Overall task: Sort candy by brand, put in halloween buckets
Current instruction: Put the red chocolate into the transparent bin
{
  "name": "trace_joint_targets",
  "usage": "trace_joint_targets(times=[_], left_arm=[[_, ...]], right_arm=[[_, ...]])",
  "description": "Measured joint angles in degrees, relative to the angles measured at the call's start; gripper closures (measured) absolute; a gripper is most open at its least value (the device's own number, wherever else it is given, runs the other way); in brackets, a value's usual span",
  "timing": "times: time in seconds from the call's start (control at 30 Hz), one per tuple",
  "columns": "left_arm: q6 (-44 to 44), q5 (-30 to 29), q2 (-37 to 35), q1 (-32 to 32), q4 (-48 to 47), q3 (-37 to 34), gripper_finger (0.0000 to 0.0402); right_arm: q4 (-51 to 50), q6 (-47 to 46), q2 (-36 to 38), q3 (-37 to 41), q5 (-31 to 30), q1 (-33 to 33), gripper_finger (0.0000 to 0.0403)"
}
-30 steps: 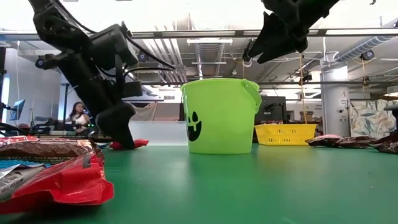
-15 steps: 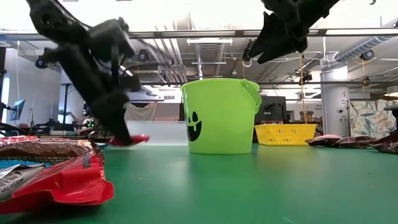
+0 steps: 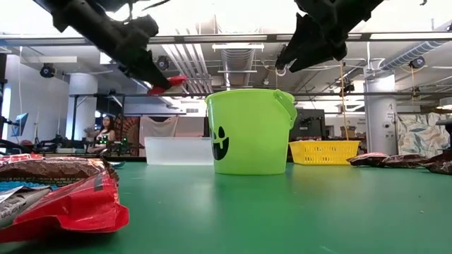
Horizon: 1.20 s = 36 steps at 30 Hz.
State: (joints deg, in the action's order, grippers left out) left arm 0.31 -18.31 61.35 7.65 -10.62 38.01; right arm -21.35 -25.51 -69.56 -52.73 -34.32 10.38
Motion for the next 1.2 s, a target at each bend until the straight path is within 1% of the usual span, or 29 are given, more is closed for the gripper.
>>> trace_joint_targets(times=[0.03, 0.1, 0.27, 0.33, 0.43, 0.53, 0.67, 0.8, 0.9, 0.97, 1.1, 1.2], left_arm=[[1.44, 0.39, 0.01, 2.23, -0.37, 0.50, 0.0380], [4.05, 3.16, 0.48, 7.37, -1.59, 1.03, 0.0380], [7.86, 15.18, 5.32, 20.55, -1.56, 3.19, 0.0381], [9.19, 18.33, 8.28, 24.35, -2.25, 4.74, 0.0381], [12.83, 20.76, 13.50, 27.77, -3.19, 8.35, 0.0381], [16.72, 20.90, 19.40, 29.74, -5.43, 11.97, 0.0379], [20.03, 21.03, 25.72, 31.64, -9.46, 16.72, 0.0374], [20.27, 22.39, 30.24, 32.55, -11.71, 19.68, 0.0371], [20.27, 22.43, 32.33, 33.05, -12.59, 20.89, 0.0362], [20.24, 22.39, 33.10, 33.18, -13.11, 21.04, 0.0351], [19.79, 22.39, 33.07, 33.12, -13.21, 21.08, 0.0321], [18.96, 22.35, 32.55, 33.12, -13.50, 21.08, 0.0297]], right_arm=[[-0.11, -0.01, 0.00, 0.00, 0.03, -0.26, 0.0142], [-0.02, -0.44, 0.00, 0.00, 0.00, -0.90, 0.0143], [-0.34, -0.43, 0.15, -0.63, 1.02, -2.96, 0.0151], [-0.71, -0.07, 0.15, -1.27, 2.58, -3.99, 0.0155], [-0.99, 1.22, 0.13, -2.36, 4.94, -5.69, 0.0160], [-2.95, 2.39, 0.13, -4.17, 8.09, -7.87, 0.0164], [-11.58, 3.59, 0.12, -8.46, 14.07, -11.39, 0.0166], [-19.62, 10.15, 0.11, -11.73, 17.89, -14.80, 0.0164], [-21.63, 16.22, 0.08, -12.09, 18.25, -16.72, 0.0163], [-21.40, 18.56, 0.07, -11.84, 18.22, -18.10, 0.0165], [-21.69, 26.51, 0.04, -11.02, 14.91, -19.73, 0.0167], [-21.86, 31.63, 0.04, -10.26, 14.81, -19.81, 0.0168]])
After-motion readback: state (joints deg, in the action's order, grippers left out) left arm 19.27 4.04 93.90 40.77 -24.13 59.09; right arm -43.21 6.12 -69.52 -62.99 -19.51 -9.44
